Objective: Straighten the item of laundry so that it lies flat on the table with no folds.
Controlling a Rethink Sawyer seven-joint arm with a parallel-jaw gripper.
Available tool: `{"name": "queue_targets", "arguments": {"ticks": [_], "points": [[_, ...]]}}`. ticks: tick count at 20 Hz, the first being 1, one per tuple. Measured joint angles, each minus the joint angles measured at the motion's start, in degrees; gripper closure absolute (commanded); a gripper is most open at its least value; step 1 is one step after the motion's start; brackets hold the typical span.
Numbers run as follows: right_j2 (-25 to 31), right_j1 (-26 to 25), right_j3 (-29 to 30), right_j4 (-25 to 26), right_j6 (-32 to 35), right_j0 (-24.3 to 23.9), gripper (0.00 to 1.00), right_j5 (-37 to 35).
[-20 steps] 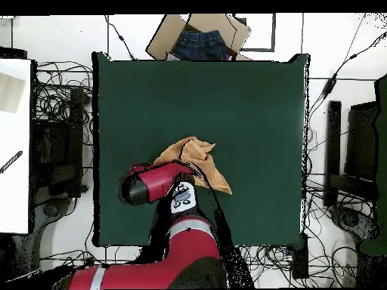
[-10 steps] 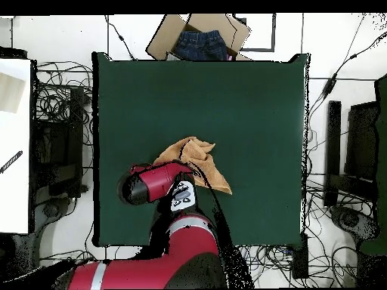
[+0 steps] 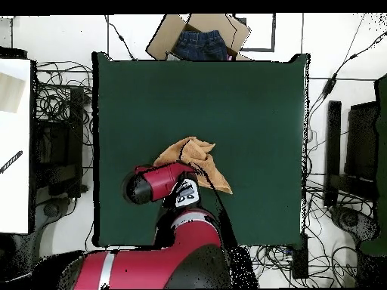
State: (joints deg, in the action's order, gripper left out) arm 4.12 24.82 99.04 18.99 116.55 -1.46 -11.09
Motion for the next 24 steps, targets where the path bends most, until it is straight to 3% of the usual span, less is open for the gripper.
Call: {"name": "queue_targets", "arguments": {"ticks": [24], "points": [[2.18,-0.01,-0.4,0.01,0.01,-2.5,0.0,-1.8]]}}
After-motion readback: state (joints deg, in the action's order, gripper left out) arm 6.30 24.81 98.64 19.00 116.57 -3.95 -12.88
